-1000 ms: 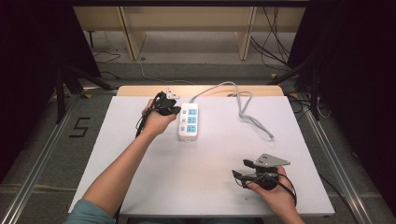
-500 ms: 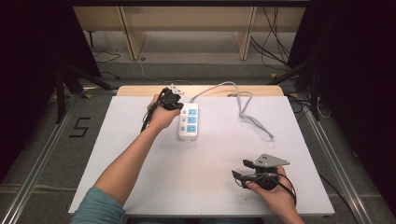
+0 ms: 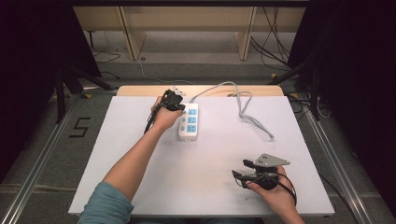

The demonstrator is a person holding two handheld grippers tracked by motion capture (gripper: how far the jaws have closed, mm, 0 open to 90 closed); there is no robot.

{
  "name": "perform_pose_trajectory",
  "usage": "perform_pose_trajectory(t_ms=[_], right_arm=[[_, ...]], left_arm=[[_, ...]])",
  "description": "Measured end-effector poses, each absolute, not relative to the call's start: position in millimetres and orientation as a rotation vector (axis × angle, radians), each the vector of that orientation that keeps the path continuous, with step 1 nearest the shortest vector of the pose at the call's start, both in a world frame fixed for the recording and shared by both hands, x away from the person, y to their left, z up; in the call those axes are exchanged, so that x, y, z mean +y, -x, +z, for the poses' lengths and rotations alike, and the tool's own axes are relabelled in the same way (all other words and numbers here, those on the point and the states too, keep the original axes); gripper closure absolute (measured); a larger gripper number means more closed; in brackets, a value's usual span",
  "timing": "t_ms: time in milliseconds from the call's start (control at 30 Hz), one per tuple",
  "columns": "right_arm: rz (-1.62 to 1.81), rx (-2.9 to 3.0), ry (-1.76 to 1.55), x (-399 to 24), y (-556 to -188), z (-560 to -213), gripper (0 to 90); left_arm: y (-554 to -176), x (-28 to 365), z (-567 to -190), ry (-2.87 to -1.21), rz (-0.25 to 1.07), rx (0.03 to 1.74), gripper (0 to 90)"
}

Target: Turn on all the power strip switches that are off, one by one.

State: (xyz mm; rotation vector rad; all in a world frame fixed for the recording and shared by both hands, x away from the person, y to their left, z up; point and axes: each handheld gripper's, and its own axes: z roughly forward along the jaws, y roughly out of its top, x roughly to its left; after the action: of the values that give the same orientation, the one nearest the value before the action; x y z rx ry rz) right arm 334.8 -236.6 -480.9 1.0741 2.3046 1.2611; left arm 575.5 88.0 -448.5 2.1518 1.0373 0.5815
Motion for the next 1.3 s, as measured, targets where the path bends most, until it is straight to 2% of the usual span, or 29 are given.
perform_pose_trajectory(t_ms=[900, 1267, 1300], right_arm=[[1.262, 2.31, -1.068, -235.8, -334.6, -480.8, 36.5], [1.261, 2.312, -1.067, -236.6, -334.4, -480.8, 36.5], [1.26, 2.312, -1.068, -236.7, -334.4, -480.8, 36.5]], left_arm=[[-583.1, 82.5, -459.6, -2.151, 0.566, 1.077, 89.6], [-585.5, 78.8, -458.1, -2.218, 0.642, 1.104, 89.7], [-585.7, 81.0, -458.1, -2.205, 0.614, 1.106, 89.7]])
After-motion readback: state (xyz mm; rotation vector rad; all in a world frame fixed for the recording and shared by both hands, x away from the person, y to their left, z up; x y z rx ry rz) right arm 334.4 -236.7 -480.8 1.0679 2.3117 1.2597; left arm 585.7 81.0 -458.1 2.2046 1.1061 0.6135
